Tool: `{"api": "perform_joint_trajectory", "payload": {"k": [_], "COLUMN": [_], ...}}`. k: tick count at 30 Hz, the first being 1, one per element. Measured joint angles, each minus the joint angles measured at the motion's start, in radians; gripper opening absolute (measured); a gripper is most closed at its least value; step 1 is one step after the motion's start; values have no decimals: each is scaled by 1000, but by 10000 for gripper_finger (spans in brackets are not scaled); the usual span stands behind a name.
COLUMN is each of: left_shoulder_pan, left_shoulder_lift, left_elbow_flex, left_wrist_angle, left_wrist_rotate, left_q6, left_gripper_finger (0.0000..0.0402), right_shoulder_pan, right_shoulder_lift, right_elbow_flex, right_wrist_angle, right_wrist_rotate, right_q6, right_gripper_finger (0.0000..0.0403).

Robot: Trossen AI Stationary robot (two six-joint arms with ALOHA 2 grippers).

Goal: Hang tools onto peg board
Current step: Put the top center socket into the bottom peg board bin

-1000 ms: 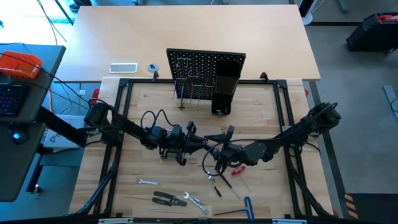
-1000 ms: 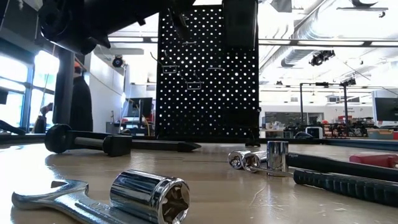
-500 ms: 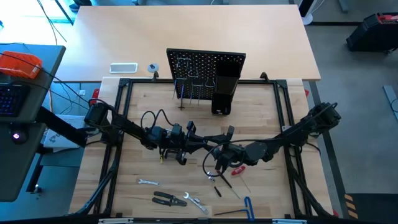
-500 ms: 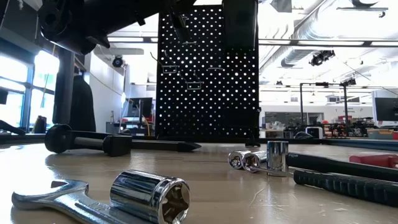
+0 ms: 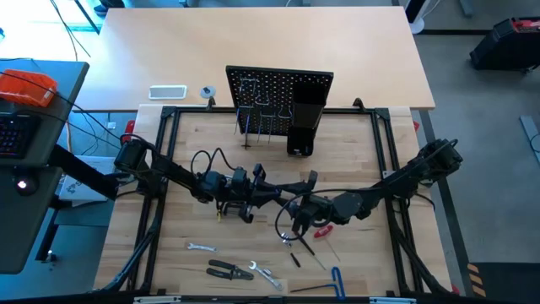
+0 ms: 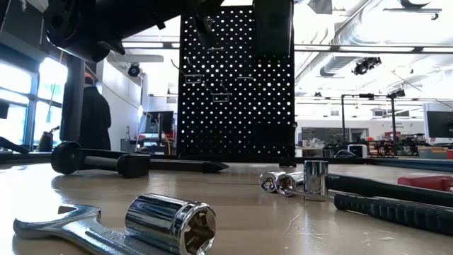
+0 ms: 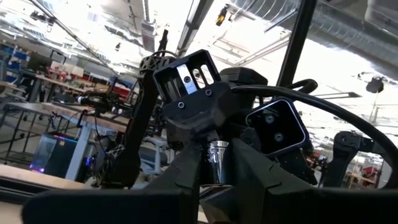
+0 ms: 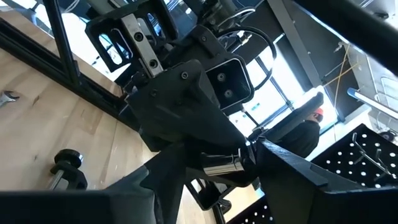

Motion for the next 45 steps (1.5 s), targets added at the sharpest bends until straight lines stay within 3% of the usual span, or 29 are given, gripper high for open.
{"api": "perform_joint_trajectory", "payload": {"k": [15,24,45], "left_shoulder_pan": [2,14,25], "left_shoulder_lift": [0,0,0], "left_elbow_flex": [-1,-1,-15], "left_wrist_angle": [-4,-9,14], "left_wrist_rotate": [-20,-10,26], "left_q6": [-26,-46,-48], "left_gripper_finger": [51,83,92], "right_shoulder_pan": [1,10,46], "right_shoulder_lift": [-1,-1,1], "right_elbow_flex": [0,0,0], "right_wrist_angle": [-21,-21,-55], "right_wrist_rotate": [53,84,276], "right_q6": [-12,-3,-16], "right_gripper_finger": [81,75,74]}}
